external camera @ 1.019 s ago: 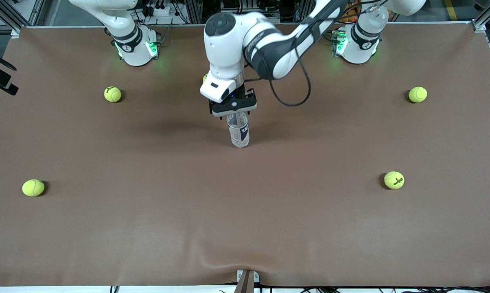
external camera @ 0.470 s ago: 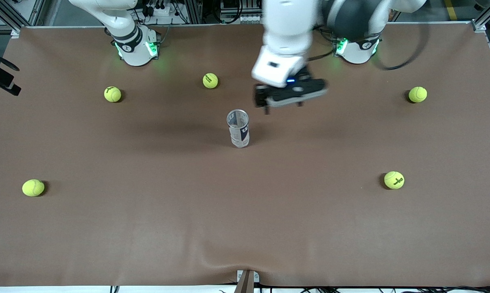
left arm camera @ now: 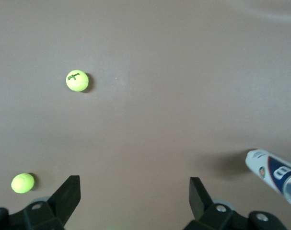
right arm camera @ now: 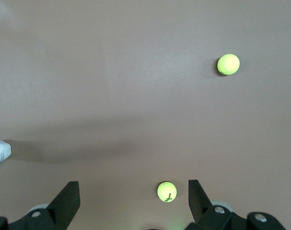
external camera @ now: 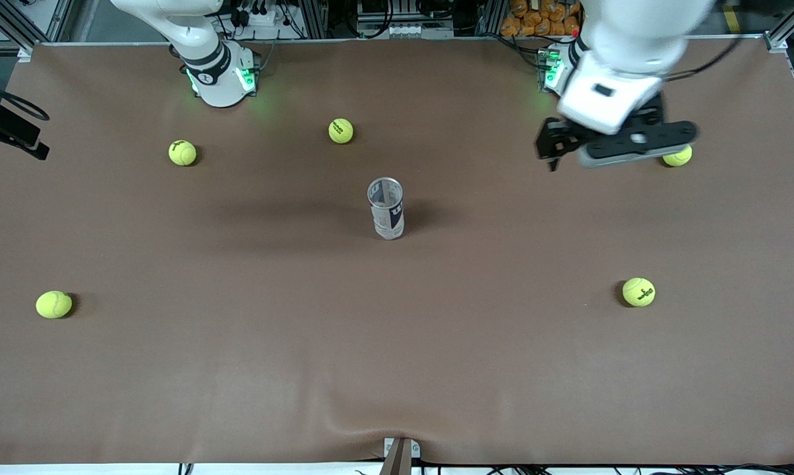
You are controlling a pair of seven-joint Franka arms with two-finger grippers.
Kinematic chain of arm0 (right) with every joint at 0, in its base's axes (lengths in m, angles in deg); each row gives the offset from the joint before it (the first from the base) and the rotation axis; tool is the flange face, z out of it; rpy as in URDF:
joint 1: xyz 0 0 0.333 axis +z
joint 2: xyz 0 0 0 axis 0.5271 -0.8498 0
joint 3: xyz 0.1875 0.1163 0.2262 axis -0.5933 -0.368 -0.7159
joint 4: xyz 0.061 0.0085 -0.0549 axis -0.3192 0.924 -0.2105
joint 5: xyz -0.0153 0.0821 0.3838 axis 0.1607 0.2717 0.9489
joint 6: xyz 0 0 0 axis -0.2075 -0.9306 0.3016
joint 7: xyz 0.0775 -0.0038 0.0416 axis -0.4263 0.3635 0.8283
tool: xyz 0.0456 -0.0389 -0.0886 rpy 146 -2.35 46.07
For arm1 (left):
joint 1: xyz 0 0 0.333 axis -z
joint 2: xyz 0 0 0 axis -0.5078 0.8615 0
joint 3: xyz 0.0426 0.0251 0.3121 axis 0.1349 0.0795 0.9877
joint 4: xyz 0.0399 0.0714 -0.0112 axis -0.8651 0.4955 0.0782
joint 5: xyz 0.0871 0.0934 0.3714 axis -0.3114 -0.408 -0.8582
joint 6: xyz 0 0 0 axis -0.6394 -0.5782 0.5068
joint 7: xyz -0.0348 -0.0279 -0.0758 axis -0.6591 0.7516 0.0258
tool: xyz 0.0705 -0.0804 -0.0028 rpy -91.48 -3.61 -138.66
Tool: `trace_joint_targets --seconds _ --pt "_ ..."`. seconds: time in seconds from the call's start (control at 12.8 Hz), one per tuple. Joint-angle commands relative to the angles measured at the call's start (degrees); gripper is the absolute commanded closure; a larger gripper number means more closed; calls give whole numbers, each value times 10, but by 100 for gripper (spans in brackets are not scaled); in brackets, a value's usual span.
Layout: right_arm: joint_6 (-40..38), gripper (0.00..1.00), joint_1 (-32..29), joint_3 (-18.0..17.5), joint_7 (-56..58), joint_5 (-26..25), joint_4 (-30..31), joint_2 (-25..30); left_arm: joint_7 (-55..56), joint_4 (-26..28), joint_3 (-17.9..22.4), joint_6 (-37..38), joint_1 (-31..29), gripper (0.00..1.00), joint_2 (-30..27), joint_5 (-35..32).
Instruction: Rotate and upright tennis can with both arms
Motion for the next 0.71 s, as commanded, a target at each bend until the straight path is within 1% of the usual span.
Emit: trace_joint_targets --seconds 0.0,0.16,0.24,0.39,0.47,0.63 --pt "1 0 1 3 27 -8 -4 -2 -72 57 -7 -5 -80 0 -53 52" --pt "1 0 1 3 27 -8 -4 -2 -120 79 -7 -12 -130 0 -70 89" --pt "0 0 3 3 27 -9 -4 -2 -128 94 -7 -20 -142 0 -82 94" --pt "-1 0 3 3 27 -8 -4 -2 -136 124 -3 -30 -149 0 -105 94" --pt "-2 0 3 3 27 -8 -4 -2 -163 136 -3 -33 -163 0 -115 95" --pt "-2 0 4 3 27 -8 -4 -2 -179 140 -2 -37 -168 0 -119 97"
